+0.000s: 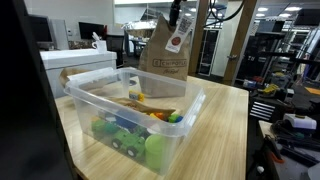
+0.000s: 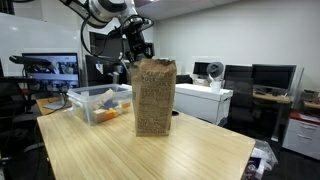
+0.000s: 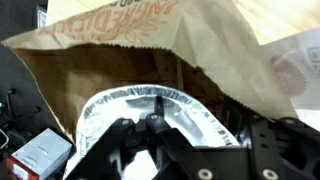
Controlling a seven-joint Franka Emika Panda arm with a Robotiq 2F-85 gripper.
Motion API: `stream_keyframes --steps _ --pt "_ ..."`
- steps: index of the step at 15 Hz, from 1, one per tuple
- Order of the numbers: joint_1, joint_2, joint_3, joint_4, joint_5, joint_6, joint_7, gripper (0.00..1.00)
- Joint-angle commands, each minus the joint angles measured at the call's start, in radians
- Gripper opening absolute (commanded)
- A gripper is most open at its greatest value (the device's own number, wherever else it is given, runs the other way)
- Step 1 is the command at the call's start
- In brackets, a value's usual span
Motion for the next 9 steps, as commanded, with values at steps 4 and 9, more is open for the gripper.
stream_keyframes --steps 4,9 --pt "-0.050 -0.105 -0.030 -0.143 -0.093 -0.061 -0.074 0.13" --pt "-0.063 -0.127 -0.047 -0.198 -0.150 -0.062 -0.078 0.00"
